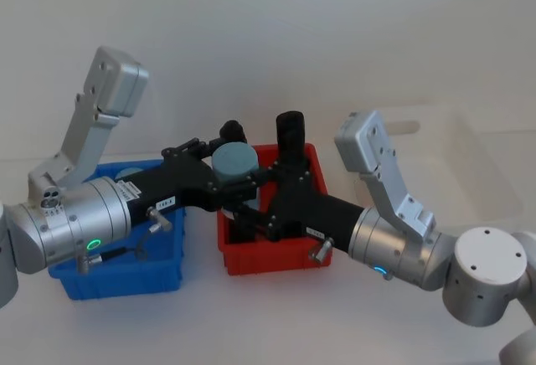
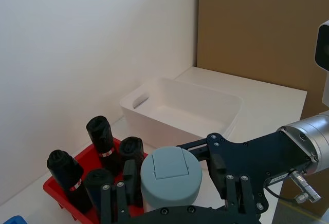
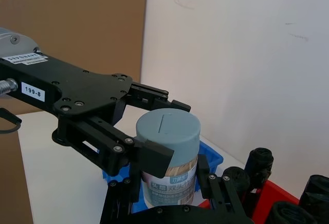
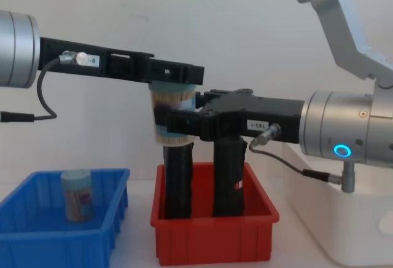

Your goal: Pick the cotton swabs from the blue box and place them into the white box.

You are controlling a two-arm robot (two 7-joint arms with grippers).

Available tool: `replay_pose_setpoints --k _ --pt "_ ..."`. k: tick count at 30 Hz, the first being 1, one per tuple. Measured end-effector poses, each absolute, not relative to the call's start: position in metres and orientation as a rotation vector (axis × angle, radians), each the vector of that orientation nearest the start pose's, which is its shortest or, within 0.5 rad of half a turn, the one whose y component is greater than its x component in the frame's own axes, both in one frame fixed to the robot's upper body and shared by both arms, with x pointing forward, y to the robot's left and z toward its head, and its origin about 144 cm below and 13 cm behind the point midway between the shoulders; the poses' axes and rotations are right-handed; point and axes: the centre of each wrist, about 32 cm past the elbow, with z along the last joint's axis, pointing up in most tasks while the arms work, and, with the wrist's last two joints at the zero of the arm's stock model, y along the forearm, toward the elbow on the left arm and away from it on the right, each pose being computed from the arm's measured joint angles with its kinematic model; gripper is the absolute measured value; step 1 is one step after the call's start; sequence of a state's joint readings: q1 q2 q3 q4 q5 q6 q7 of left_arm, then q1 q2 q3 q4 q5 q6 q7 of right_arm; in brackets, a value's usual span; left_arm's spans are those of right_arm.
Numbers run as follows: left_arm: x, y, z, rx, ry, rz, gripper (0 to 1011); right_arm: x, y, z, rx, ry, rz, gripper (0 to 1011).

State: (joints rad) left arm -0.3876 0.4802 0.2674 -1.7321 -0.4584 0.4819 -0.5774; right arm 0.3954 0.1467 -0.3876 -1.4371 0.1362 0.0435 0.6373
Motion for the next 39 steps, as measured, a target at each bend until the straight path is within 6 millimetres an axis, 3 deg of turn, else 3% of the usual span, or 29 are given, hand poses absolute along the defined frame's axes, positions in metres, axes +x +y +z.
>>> replay_pose_setpoints --k 6,17,39 --pt "0.521 0.266 1.315 0.152 0.0 0.71 1004 0.545 -0.156 1.228 -0.028 -0.199 -0.589 636" --pt "0.521 0.266 1.315 0.152 0.0 0.71 1004 0.542 -0.161 1.228 -0.029 -0.199 -0.623 636" --pt "0.521 0.266 1.315 0.152 0.0 0.71 1004 0.521 -0.209 1.22 0.007 -0.165 -0.889 636"
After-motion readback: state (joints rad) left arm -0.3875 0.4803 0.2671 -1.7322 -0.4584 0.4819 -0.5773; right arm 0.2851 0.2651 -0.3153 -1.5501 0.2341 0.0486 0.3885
